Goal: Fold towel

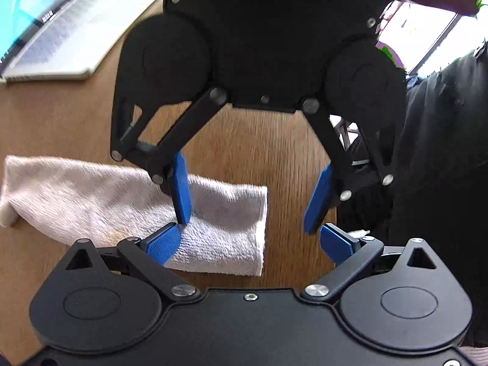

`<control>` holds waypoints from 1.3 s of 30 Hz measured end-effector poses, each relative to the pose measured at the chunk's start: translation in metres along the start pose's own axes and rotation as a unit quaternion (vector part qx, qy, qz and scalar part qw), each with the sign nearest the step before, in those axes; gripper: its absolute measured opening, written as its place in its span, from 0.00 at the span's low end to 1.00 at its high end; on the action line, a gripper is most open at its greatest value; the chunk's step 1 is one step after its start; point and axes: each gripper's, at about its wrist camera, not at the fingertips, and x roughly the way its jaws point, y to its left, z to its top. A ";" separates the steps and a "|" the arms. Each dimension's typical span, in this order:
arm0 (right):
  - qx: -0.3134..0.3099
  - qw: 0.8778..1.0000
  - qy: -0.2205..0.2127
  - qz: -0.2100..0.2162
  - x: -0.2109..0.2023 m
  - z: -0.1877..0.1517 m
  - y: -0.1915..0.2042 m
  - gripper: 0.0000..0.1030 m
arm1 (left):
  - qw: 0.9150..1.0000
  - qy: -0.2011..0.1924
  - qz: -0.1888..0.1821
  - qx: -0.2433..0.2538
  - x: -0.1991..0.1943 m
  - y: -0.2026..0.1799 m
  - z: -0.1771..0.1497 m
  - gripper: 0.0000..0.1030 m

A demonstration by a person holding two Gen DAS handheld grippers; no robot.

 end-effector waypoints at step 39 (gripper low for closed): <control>0.006 0.998 0.001 -0.070 -0.007 0.003 0.023 0.62 | 0.993 0.008 0.080 0.086 0.010 -0.021 -0.003 0.59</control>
